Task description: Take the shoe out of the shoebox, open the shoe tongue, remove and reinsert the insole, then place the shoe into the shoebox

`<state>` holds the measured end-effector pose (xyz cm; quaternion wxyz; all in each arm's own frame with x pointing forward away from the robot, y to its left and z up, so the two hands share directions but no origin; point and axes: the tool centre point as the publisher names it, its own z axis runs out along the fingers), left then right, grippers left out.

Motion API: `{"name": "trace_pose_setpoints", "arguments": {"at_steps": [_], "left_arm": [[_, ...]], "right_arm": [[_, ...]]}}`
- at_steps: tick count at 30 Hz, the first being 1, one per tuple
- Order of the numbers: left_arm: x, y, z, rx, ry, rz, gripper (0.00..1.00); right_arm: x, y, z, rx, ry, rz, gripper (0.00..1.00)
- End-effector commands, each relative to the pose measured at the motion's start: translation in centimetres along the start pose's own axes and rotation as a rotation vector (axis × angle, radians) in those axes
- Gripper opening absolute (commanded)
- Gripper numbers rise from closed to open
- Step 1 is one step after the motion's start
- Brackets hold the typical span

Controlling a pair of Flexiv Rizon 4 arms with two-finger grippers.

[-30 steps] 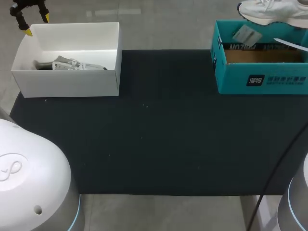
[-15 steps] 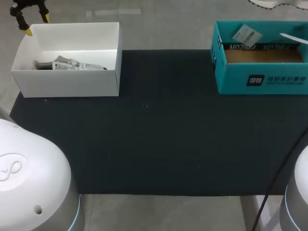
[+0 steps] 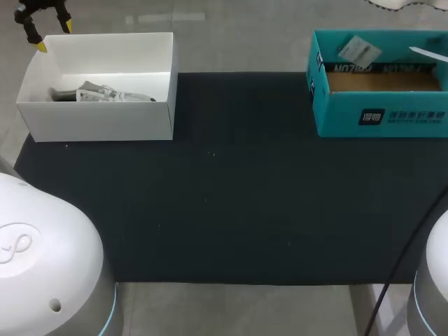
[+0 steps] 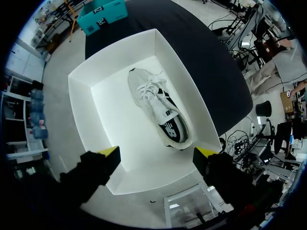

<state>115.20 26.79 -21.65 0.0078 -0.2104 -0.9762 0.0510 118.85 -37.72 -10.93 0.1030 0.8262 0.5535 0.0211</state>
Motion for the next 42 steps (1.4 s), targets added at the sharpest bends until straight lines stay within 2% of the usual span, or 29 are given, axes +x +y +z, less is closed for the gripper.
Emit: {"name": "trace_pose_setpoints", "arguments": {"at_steps": [1, 7, 16, 24, 30, 33, 42], "left_arm": [[0.1, 0.0, -0.1, -0.002, 0.001, 0.001, 1.0], [0.1, 0.0, -0.1, -0.002, 0.001, 0.001, 1.0], [0.1, 0.0, -0.1, -0.002, 0.001, 0.001, 1.0], [0.1, 0.0, -0.1, -0.002, 0.001, 0.001, 1.0], [0.1, 0.0, -0.1, -0.002, 0.001, 0.001, 1.0], [0.1, 0.0, -0.1, -0.002, 0.001, 0.001, 1.0], [0.1, 0.0, -0.1, -0.002, 0.001, 0.001, 1.0]], "right_arm": [[0.0, -0.1, -0.2, -0.002, 0.002, 0.001, 0.0], [0.0, -0.1, -0.2, -0.002, 0.002, 0.001, 0.0], [1.9, -6.7, -3.1, -0.049, -0.05, 0.016, 0.0], [3.9, -13.5, -5.2, -0.072, -0.112, 0.016, 0.0], [5.6, -18.6, -7.0, -0.094, -0.093, 0.02, 0.0], [6.1, -20.0, -7.6, -0.113, -0.093, 0.014, 0.0], [9.3, -26.2, -9.5, -0.165, -0.093, -0.007, 0.0]]}}
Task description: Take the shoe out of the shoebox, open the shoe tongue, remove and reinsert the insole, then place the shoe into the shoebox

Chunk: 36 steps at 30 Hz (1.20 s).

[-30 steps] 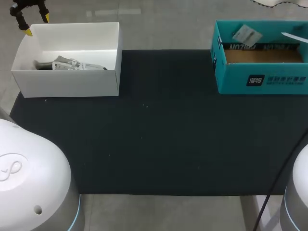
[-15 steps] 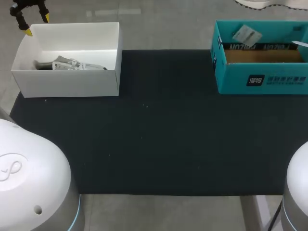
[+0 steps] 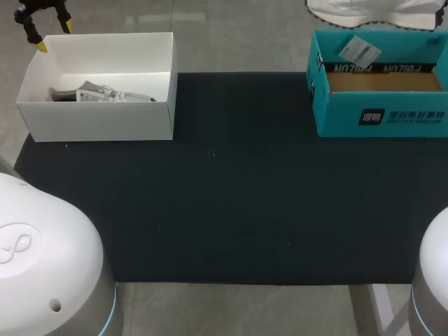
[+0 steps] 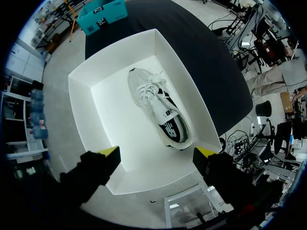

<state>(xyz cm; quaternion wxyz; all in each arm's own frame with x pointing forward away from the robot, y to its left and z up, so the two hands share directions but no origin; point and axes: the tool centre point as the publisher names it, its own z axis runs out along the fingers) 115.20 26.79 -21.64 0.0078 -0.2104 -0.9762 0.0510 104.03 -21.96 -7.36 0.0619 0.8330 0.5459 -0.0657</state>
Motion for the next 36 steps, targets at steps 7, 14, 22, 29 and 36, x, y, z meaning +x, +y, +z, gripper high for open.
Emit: {"name": "trace_pose_setpoints", "arguments": {"at_steps": [7, 14, 22, 29, 36], "left_arm": [[0.1, 0.0, -0.1, -0.002, 0.001, 0.001, 1.0], [0.1, 0.0, -0.1, -0.002, 0.001, 0.001, 1.0], [0.1, 0.0, -0.1, -0.002, 0.001, 0.001, 1.0], [0.1, 0.0, -0.1, -0.002, 0.001, 0.001, 1.0], [0.1, 0.0, -0.1, -0.002, 0.001, 0.001, 1.0]], "right_arm": [[3.2, -13.0, -0.9, -0.367, 0.013, -0.006, 0.0], [5.2, -18.3, -1.4, -0.407, -0.005, -0.034, 0.0], [7.3, -24.7, -0.7, -0.387, 0.026, -0.049, 0.0], [8.0, -28.6, 0.0, -0.343, 0.042, -0.046, 0.0], [8.2, -30.3, 0.0, -0.297, 0.037, -0.045, 0.0]]}}
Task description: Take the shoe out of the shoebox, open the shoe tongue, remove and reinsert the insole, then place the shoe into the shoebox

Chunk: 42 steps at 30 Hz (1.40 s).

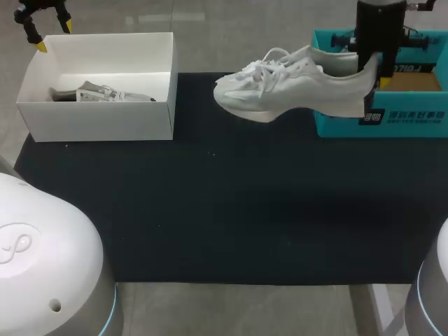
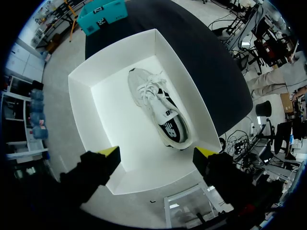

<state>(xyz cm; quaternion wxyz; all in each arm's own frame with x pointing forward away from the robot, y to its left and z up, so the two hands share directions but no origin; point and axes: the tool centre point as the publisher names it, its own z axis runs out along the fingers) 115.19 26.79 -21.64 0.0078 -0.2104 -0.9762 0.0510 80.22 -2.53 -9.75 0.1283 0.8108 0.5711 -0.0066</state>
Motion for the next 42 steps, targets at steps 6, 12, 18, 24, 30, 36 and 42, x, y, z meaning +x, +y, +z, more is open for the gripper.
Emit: {"name": "trace_pose_setpoints", "arguments": {"at_steps": [6, 12, 18, 24, 30, 36, 42], "left_arm": [[0.1, 0.0, -0.1, -0.002, 0.001, 0.001, 1.0], [0.1, 0.0, -0.1, -0.002, 0.001, 0.001, 1.0], [0.1, 0.0, -0.1, -0.002, 0.001, 0.001, 1.0], [0.1, 0.0, -0.1, -0.002, 0.001, 0.001, 1.0], [0.1, 0.0, -0.1, -0.002, 0.001, 0.001, 1.0], [0.1, 0.0, -0.1, -0.002, 0.001, 0.001, 1.0], [0.1, 0.0, -0.1, -0.002, 0.001, 0.001, 1.0]], "right_arm": [[-0.3, -0.6, -0.1, -0.116, 0.008, 0.004, 0.0], [-0.3, -0.6, -0.1, -0.116, 0.008, 0.004, 0.0], [-0.3, -0.6, -0.1, -0.116, 0.008, 0.004, 0.0], [-0.3, -0.6, -0.1, -0.116, 0.008, 0.004, 0.0], [1.0, -1.7, 1.6, -0.102, 0.059, 0.024, 0.0], [3.3, -4.4, 4.5, -0.126, 0.09, 0.069, 0.0], [4.8, -7.2, 7.9, -0.071, 0.102, 0.085, 0.0]]}}
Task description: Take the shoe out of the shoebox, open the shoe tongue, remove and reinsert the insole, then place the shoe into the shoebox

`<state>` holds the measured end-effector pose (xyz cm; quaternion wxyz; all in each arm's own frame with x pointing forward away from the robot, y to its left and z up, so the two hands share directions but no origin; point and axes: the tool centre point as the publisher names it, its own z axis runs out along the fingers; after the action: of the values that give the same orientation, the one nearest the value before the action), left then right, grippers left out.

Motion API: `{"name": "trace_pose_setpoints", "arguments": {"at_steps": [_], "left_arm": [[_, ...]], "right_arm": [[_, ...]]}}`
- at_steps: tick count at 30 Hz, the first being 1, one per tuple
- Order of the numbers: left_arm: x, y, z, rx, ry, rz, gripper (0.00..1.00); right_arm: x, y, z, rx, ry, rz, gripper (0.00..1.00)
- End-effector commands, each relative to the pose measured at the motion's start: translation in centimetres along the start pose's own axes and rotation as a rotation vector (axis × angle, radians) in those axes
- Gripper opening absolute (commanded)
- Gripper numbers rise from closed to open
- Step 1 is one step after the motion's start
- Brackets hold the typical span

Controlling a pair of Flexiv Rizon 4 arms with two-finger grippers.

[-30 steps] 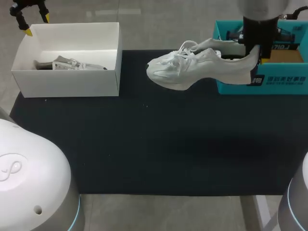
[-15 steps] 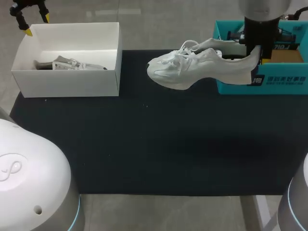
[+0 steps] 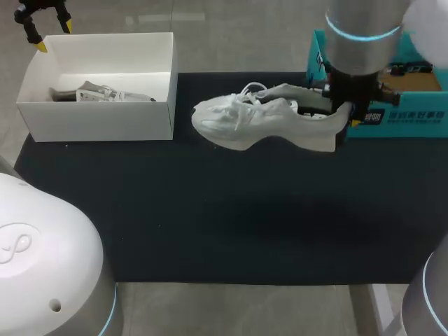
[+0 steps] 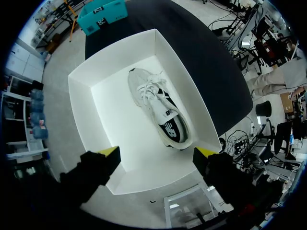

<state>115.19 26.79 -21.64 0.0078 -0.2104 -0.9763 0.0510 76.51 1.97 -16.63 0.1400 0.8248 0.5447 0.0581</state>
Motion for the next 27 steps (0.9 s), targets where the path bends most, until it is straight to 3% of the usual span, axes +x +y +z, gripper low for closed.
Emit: {"name": "trace_pose_setpoints", "arguments": {"at_steps": [1, 5, 11, 18, 27], "left_arm": [[0.1, 0.0, -0.1, -0.002, 0.001, 0.001, 1.0], [0.1, 0.0, -0.1, -0.002, 0.001, 0.001, 1.0], [0.1, 0.0, -0.1, -0.002, 0.001, 0.001, 1.0], [0.1, 0.0, -0.1, -0.002, 0.001, 0.001, 1.0], [0.1, 0.0, -0.1, -0.002, 0.001, 0.001, 1.0]], "right_arm": [[0.5, -1.7, 3.3, 0.036, 0.019, 0.018, 0.0], [0.8, -3.8, 6.0, 0.102, 0.006, 0.012, 0.0], [2.0, -6.3, 10.4, 0.131, -0.018, -0.007, 0.0], [2.3, -7.9, 15.0, 0.13, -0.027, 0.029, 0.0], [2.5, -8.7, 18.7, 0.156, -0.025, -0.016, 0.0]]}}
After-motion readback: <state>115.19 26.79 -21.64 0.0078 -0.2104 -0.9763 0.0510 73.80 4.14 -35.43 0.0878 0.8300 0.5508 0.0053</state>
